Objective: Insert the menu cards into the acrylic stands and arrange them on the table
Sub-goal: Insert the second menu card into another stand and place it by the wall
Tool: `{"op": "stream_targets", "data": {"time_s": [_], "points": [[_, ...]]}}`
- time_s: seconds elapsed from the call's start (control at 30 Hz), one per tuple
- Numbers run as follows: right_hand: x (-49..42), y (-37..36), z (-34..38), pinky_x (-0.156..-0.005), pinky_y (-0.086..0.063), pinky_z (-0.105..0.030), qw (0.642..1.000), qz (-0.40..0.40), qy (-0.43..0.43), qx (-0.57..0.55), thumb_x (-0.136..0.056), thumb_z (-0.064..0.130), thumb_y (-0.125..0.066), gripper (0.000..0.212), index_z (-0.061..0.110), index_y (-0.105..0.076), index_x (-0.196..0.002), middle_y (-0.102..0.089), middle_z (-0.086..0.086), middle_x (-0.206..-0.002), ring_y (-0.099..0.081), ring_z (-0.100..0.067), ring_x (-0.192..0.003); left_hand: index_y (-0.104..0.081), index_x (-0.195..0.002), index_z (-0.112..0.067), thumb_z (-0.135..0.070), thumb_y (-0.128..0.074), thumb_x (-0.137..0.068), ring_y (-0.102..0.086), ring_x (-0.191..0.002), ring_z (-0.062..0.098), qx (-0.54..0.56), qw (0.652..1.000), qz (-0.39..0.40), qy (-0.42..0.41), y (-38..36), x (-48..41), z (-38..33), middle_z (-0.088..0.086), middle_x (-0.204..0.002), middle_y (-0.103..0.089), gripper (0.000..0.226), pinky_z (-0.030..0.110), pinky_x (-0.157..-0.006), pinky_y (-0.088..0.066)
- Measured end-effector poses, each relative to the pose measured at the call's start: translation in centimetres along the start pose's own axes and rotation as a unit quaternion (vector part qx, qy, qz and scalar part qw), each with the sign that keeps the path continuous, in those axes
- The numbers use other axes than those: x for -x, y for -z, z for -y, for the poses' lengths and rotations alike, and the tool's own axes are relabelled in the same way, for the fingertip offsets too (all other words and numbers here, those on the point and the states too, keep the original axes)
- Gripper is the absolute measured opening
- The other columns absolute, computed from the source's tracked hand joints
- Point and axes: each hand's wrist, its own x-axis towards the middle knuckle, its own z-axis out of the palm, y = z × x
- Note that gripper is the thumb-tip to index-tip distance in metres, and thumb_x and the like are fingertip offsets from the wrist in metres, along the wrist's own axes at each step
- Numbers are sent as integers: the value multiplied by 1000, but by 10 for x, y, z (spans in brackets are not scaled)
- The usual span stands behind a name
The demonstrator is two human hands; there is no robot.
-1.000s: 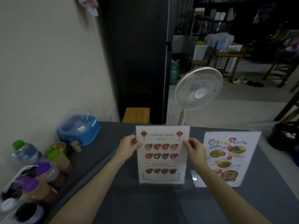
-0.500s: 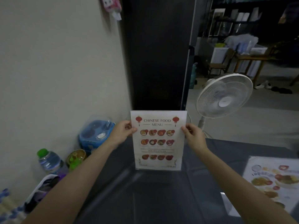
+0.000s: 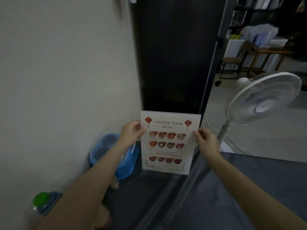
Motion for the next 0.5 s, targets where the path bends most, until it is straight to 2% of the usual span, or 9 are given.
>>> {"op": "stream_targets", "data": {"time_s": [0.1,0.3,0.5], "points": [[-15,-19,-3,-75,-50,-28,1000,4,-7,-14,-96,23,-50,20,10,-61,-105,-65,3,-95,-62,-10,-87,-66,-103,2,-7,-64,-88,-68,-97,31,-12,1000,-9,4,6,-16,14,18,-103,-72,18,44,-88,-57],[-32,-48,-6,-79,-51,-33,1000,14,-16,-16,-96,24,-49,18,13,-60,-105,-66,-1,-101,-62,-15,-91,-66,-104,1,-8,-64,-88,-68,-98,29,-5,1000,-16,16,16,-40,35,15,-104,-72,18,43,-90,-57],[-41,-51,-8,-60,-44,-20,999,14,-30,-6,-96,23,-49,19,11,-59,-106,-64,-2,-101,-59,-13,-85,-66,-104,2,-9,-66,-87,-68,-100,30,-3,1000,-3,22,16,-46,45,17,-106,-72,20,45,-90,-57]]}}
